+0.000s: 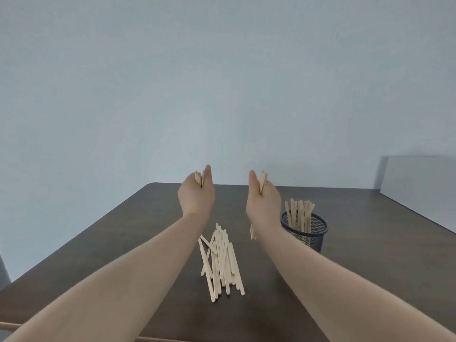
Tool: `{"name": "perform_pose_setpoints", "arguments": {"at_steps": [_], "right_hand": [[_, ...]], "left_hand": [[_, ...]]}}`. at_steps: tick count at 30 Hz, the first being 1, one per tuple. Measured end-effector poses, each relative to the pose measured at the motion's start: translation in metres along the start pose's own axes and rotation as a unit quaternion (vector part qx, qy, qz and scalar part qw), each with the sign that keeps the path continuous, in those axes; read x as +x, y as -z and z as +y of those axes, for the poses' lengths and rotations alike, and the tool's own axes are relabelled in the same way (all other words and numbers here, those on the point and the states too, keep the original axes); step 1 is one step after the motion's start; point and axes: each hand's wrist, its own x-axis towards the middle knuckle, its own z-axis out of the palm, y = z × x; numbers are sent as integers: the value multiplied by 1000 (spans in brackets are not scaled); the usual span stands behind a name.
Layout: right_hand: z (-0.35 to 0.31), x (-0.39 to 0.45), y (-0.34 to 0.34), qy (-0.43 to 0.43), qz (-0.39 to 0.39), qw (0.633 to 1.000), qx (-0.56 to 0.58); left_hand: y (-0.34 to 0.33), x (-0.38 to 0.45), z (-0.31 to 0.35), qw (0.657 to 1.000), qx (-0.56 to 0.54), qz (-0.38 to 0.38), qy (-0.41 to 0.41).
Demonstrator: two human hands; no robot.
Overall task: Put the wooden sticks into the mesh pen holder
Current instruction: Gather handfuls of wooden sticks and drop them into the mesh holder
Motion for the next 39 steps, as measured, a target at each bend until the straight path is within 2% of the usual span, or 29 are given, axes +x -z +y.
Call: {"name": "perform_pose_setpoints", "arguments": {"at_steps": [6,11,15,29,36,39], "right_hand": [[-23,61,47,5,71,997,38],[-14,86,92,-18,104,992,68],[5,86,110,-44,109,992,53],[21,77,102,-69,27,997,36],[22,84,106,-71,43,996,-14],[17,85,110,-56,47,997,-29]], "left_hand": [[-37,4,72,995,-41,-37,-79],[-91,-18,101,982,-125,-134,-41],[-126,-41,100,976,-142,-165,-16],[-148,-53,59,983,-54,-174,-3],[-137,-45,61,985,-70,-154,-26],[-125,-37,65,989,-81,-127,-9]]}}
